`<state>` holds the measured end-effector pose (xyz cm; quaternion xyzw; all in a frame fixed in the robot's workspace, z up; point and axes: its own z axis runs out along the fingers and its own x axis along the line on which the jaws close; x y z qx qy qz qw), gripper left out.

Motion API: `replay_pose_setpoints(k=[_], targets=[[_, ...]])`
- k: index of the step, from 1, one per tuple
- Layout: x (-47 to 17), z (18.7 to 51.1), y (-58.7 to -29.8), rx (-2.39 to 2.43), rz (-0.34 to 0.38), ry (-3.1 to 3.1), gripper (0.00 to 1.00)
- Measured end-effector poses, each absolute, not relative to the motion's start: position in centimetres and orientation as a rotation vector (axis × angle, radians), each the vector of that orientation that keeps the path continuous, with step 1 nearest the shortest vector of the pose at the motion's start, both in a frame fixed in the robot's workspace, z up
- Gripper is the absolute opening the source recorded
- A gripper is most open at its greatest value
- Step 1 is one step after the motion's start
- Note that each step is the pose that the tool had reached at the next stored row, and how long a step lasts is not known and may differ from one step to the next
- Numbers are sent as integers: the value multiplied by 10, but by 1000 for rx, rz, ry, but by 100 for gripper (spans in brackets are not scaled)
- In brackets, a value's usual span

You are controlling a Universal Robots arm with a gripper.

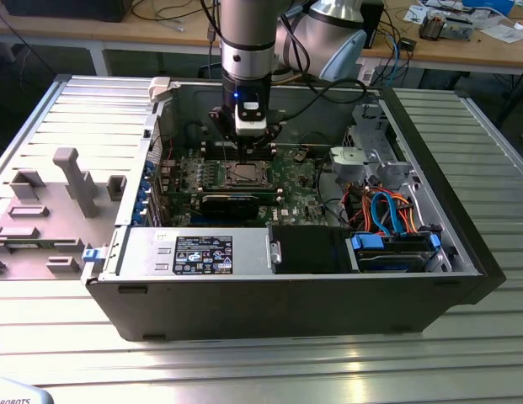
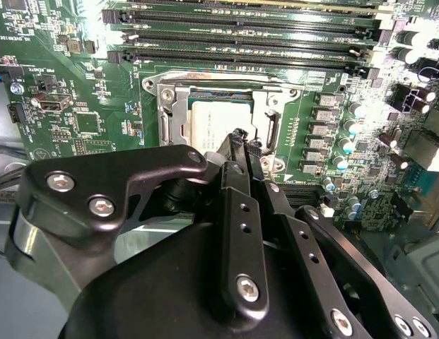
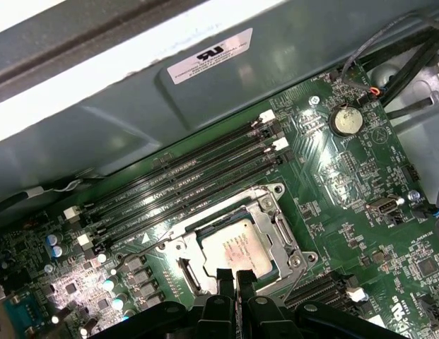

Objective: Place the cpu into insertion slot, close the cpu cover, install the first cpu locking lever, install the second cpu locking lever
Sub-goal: 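Install the first cpu locking lever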

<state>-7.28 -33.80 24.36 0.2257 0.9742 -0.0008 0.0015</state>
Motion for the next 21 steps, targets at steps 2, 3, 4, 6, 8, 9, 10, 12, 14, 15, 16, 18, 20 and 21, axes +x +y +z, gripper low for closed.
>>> replay_pose_setpoints(k=[2, 3, 4, 6, 8, 9, 10, 12, 14, 15, 16, 18, 20, 21], targets=[[-73, 244, -338, 706, -3, 3058, 16], [-73, 244, -338, 705, -2, 3058, 16], [-73, 244, -338, 704, -2, 3059, 16], [-73, 244, -338, 703, -2, 3059, 16], [-73, 244, -338, 701, -2, 3059, 16], [-73, 244, -338, 700, -2, 3060, 16], [-73, 244, -338, 699, -2, 3060, 16], [-73, 244, -338, 697, -2, 3060, 16], [-73, 244, -338, 695, -2, 3061, 16], [-73, 244, -338, 694, -2, 3061, 16], [-73, 244, -338, 693, -2, 3061, 16], [-73, 244, -338, 691, -2, 3062, 16], [-73, 244, -338, 689, -2, 3062, 16], [-73, 244, -338, 688, -2, 3062, 16]])
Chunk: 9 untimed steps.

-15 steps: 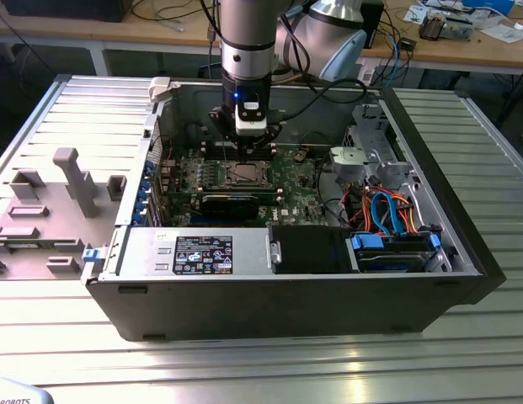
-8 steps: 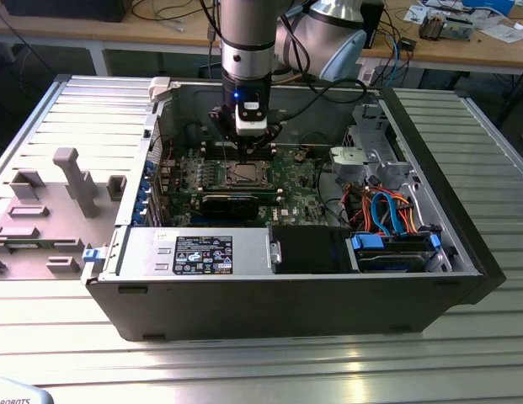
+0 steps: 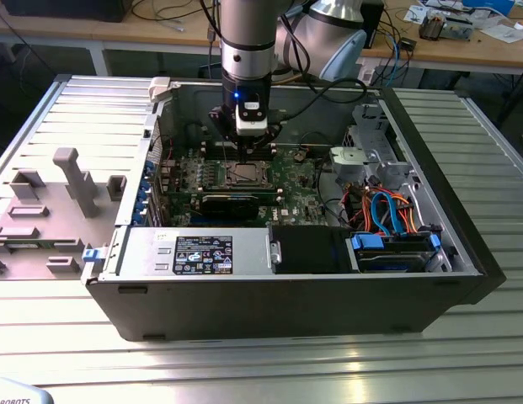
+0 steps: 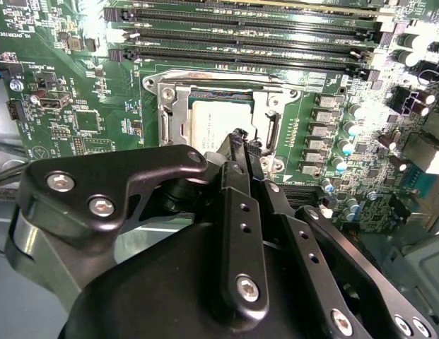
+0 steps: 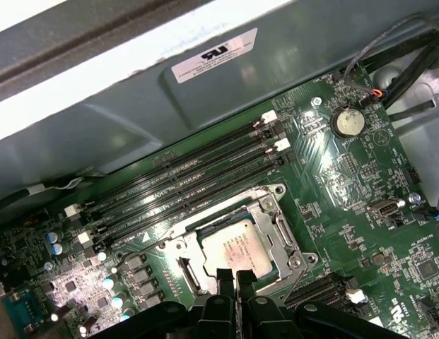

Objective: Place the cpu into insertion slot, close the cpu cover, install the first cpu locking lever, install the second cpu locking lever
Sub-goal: 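Install the first cpu locking lever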

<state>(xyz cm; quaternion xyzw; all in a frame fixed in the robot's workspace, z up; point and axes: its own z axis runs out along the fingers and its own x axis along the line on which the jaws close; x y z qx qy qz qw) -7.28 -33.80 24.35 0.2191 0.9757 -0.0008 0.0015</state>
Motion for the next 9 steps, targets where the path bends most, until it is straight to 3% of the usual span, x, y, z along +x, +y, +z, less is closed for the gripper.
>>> replay_pose_setpoints(k=[9], targets=[[-73, 244, -338, 677, -2, 3065, 16]])
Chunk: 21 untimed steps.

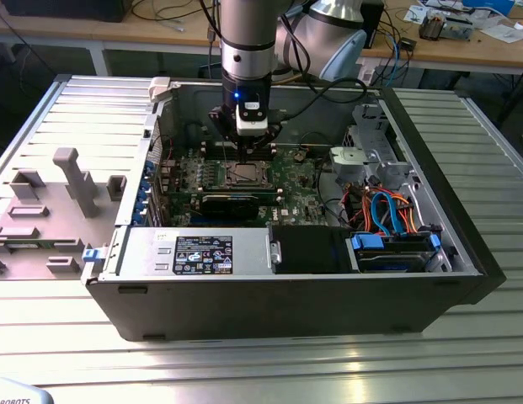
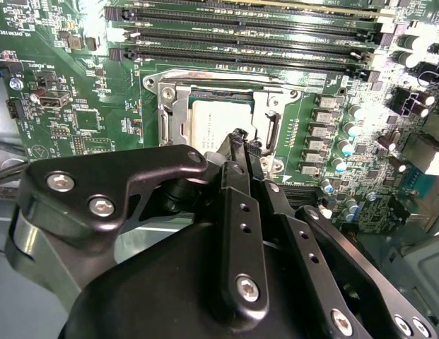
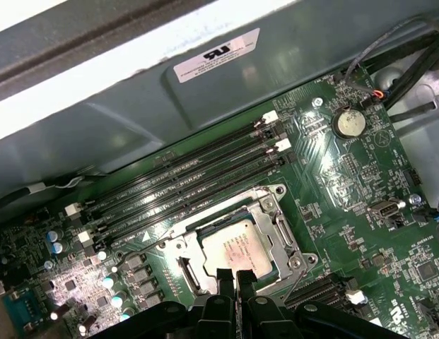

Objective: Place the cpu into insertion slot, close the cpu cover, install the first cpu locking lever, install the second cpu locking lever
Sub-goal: 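Install the first cpu locking lever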

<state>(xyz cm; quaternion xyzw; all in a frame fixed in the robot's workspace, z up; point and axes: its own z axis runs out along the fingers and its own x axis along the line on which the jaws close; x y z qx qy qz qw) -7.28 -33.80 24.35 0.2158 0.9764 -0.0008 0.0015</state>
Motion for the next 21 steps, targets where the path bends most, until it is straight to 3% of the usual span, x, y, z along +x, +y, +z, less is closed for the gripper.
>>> replay_pose_setpoints(k=[21], targets=[[-73, 244, -338, 655, -2, 3070, 16]])
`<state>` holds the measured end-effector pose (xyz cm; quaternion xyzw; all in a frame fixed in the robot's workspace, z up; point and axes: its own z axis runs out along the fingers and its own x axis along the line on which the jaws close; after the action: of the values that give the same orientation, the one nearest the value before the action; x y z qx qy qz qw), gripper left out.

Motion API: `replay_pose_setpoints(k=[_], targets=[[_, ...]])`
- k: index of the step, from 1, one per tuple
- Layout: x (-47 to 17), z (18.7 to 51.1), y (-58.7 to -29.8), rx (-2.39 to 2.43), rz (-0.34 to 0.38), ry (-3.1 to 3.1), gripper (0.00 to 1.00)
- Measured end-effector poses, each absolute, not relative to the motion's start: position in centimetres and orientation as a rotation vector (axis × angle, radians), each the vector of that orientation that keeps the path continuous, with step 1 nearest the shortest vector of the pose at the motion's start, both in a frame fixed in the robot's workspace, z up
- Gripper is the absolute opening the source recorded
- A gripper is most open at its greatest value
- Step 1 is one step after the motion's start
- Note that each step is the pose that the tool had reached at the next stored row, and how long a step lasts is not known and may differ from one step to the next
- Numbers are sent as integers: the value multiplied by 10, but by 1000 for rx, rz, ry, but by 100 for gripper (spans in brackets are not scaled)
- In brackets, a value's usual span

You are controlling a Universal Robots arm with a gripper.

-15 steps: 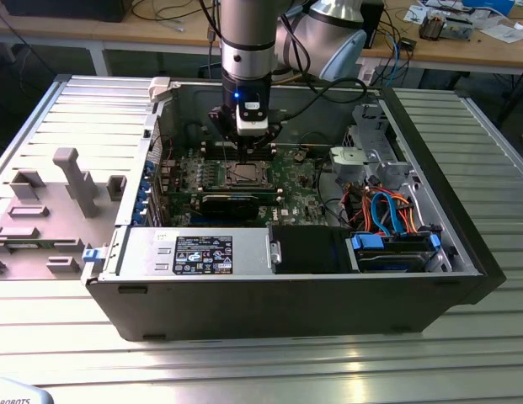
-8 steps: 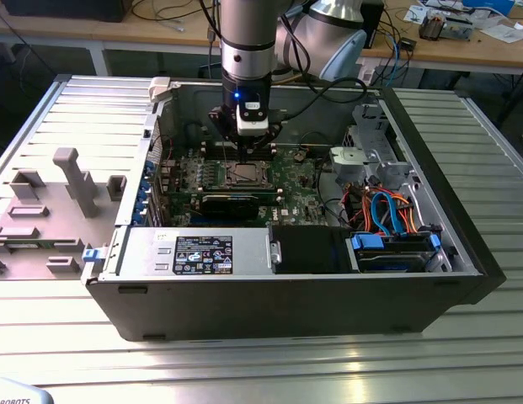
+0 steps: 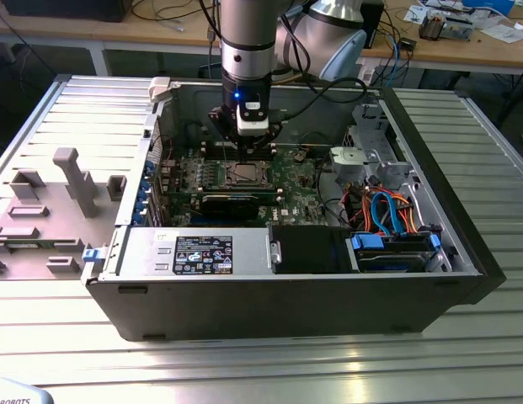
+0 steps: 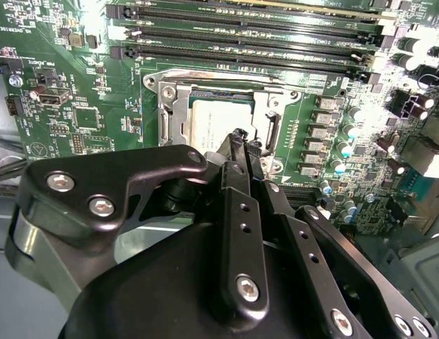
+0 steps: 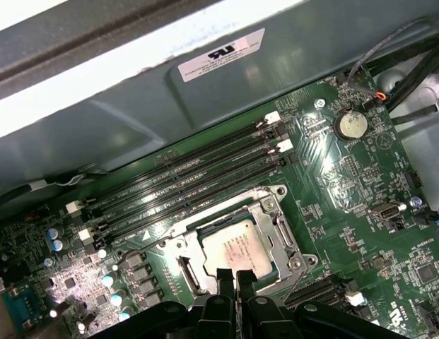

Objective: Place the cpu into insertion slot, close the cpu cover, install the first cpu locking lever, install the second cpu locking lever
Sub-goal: 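Install the first cpu locking lever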

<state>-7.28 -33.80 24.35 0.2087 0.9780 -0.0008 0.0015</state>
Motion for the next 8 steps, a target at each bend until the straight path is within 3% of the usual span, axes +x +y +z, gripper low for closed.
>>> replay_pose_setpoints(k=[8], targets=[[-73, 244, -338, 639, -2, 3073, 16]])
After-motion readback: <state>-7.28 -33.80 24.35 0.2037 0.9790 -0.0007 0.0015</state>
